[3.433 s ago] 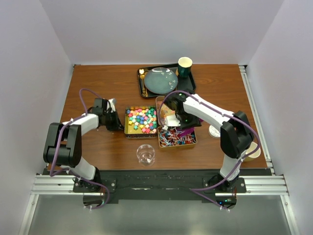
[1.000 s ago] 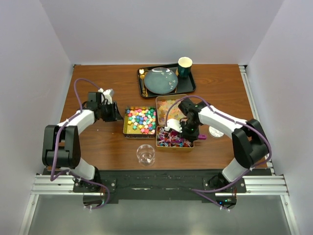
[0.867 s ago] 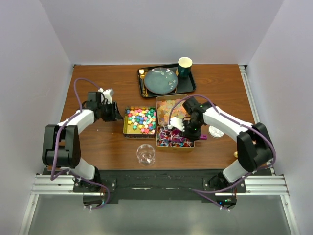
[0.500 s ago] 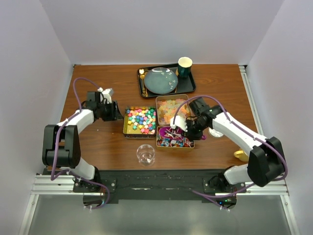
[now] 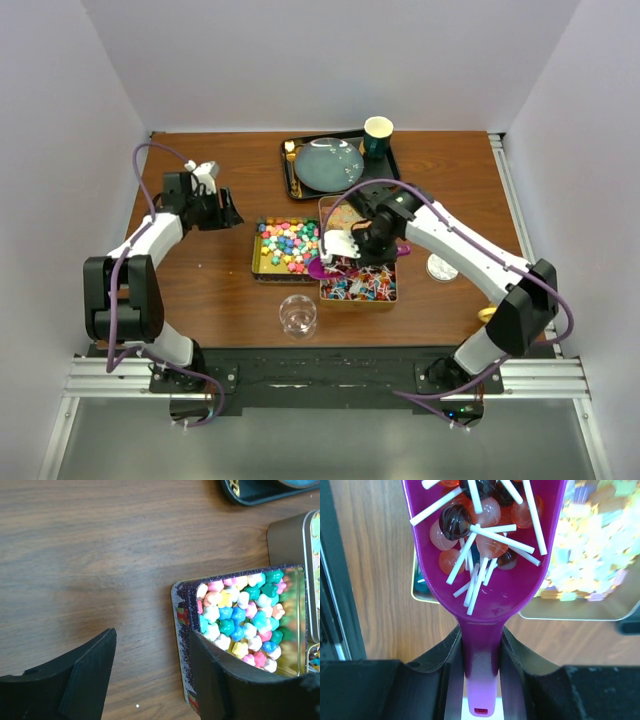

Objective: Pack the candies
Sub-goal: Place the fake candies in the packing bottle.

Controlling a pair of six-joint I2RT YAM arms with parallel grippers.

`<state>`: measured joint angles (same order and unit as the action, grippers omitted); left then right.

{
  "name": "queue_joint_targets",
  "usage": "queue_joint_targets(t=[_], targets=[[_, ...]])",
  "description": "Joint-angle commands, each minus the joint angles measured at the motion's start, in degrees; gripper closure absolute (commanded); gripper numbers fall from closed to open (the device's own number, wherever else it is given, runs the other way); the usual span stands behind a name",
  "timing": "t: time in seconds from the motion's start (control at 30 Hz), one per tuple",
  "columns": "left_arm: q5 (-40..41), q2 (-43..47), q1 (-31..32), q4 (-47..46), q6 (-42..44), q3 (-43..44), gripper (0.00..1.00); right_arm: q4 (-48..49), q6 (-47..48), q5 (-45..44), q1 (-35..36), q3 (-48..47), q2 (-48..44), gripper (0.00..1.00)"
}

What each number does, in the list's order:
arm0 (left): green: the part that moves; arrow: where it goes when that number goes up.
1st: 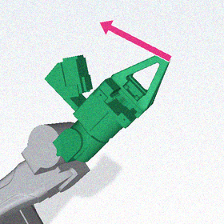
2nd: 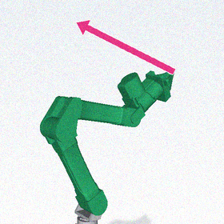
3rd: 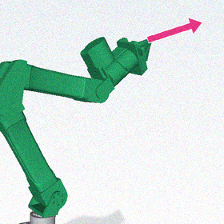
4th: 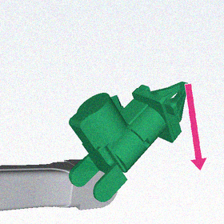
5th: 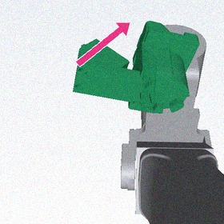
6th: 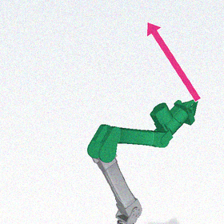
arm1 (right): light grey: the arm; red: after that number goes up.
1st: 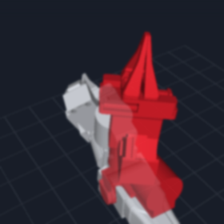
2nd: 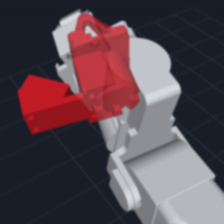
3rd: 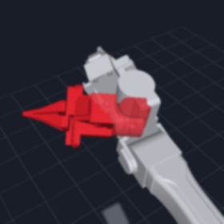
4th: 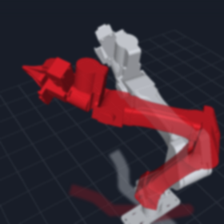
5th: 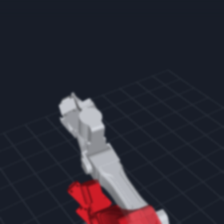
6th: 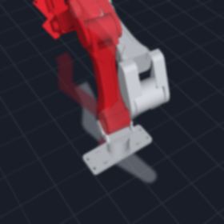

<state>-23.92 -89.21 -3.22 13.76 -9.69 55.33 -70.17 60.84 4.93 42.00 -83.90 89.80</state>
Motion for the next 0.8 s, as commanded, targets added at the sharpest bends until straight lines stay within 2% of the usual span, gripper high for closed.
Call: queue_joint_targets(t=[0.0,0.13,0.27,0.47,0.77], targets=[[1.77,1.93,-1.34,1.09,0.65,3.47,0.34,-9.45,-1.77,-5.71,5.45,-8.02,3.44,1.0],[1.42,3.34,-2.4,1.18,-1.03,3.64,0.33,-11.74,-3.97,-9.67,10.89,-12.95,6.78,1.0],[0.28,3.51,-3.28,1.62,-1.82,4.78,0.33,-14.11,-4.67,-14.76,14.77,-13.22,8.37,1.0],[-2.44,4.57,-5.39,1.62,-3.58,5.14,0.33,-14.29,-5.12,-17.75,15.92,-9.8,8.46,1.0],[-2.97,6.42,-5.57,0.48,-4.72,3.64,0.33,-18.85,-5.03,-27.25,19.79,-11.38,9.43,1.0]])
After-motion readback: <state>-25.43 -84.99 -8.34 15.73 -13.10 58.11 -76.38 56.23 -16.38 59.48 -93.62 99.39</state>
